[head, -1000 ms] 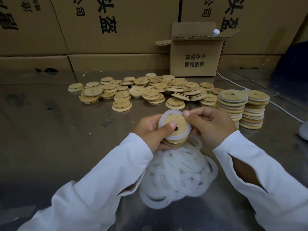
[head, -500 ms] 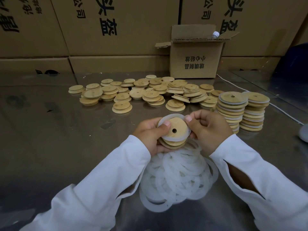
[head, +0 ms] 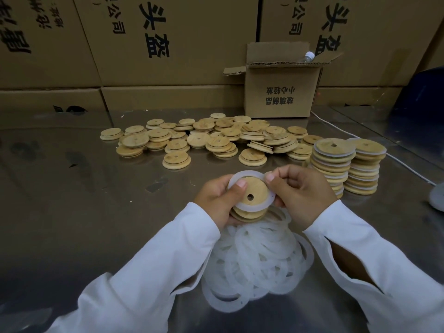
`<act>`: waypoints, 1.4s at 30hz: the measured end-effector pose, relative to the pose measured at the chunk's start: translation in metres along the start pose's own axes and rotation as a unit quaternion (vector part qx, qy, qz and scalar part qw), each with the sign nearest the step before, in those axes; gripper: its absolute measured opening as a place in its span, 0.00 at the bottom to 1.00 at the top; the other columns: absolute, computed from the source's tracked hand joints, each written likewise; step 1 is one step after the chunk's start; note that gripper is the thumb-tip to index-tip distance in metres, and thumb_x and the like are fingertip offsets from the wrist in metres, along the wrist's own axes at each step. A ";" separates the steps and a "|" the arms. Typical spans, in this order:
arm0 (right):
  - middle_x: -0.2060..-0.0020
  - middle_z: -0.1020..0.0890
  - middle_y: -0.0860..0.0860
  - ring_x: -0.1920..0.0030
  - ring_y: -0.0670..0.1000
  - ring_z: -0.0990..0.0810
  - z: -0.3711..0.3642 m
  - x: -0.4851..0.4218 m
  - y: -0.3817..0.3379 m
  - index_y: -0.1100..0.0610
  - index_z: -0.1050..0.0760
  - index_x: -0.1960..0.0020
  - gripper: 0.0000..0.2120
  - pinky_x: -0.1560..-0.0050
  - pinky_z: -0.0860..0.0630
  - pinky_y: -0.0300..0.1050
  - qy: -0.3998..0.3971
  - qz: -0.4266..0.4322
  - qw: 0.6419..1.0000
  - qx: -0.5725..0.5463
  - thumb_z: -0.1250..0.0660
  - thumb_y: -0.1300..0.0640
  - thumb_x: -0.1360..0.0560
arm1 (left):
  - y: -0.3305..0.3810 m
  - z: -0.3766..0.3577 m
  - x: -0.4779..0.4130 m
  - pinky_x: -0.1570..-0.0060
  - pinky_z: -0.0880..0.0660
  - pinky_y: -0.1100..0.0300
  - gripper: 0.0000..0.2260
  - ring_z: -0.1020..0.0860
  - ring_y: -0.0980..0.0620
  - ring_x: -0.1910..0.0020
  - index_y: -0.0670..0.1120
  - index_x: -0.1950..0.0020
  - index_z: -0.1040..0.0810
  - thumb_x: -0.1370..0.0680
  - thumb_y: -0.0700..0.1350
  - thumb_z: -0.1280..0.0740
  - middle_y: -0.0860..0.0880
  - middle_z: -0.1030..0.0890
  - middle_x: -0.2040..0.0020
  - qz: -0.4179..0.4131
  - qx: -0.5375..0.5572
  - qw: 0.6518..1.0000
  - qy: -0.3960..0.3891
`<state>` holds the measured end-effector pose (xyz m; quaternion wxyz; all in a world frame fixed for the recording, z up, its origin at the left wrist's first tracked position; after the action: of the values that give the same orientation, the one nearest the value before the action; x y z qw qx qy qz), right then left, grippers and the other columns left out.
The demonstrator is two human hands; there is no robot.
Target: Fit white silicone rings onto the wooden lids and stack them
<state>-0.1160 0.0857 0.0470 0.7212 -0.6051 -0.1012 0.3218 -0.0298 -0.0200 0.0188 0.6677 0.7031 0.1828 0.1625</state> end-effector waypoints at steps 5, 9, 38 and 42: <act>0.76 0.26 0.49 0.79 0.39 0.29 -0.003 0.000 0.003 0.58 0.26 0.60 0.07 0.75 0.32 0.28 -0.016 -0.015 1.000 0.005 0.38 0.61 0.24 | -0.002 0.003 -0.002 0.43 0.28 0.36 0.09 0.24 0.33 0.43 0.45 0.51 0.22 0.20 0.40 0.43 0.33 0.22 0.44 -0.001 0.018 1.000 0.018; 0.83 0.27 0.45 0.80 0.39 0.29 -0.001 -0.001 0.004 0.55 0.27 0.62 0.09 0.75 0.32 0.28 -0.009 -0.017 1.000 0.011 0.39 0.60 0.24 | 0.000 0.005 -0.003 0.42 0.28 0.37 0.09 0.24 0.35 0.44 0.45 0.49 0.22 0.20 0.40 0.42 0.34 0.21 0.46 -0.027 -0.002 0.999 0.032; 0.73 0.18 0.47 0.70 0.43 0.20 0.001 0.009 -0.003 0.53 0.21 0.66 0.07 0.65 0.23 0.32 0.072 0.026 0.992 -0.101 0.30 0.62 0.31 | 0.017 0.013 0.000 0.43 0.25 0.43 0.10 0.20 0.43 0.49 0.49 0.52 0.20 0.32 0.46 0.33 0.45 0.17 0.54 -0.153 0.045 0.985 0.072; 0.71 0.18 0.47 0.67 0.44 0.20 0.004 0.008 -0.004 0.53 0.21 0.66 0.08 0.61 0.22 0.36 0.079 0.040 0.992 -0.086 0.30 0.63 0.31 | 0.018 0.016 0.000 0.55 0.22 0.61 0.14 0.18 0.53 0.55 0.46 0.50 0.20 0.34 0.41 0.25 0.49 0.16 0.57 -0.161 0.018 0.986 0.044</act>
<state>-0.1102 0.0936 0.0498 0.6589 -0.6919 -0.0466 0.2915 -0.0215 -0.0346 0.0362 0.6640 0.6684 0.3252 0.0807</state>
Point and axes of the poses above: each hand's wrist, its own x-axis away from the middle knuckle, its own z-axis out of the back of the hand, y = z × x, the point moved 6 cm from there along -x, towards the middle knuckle
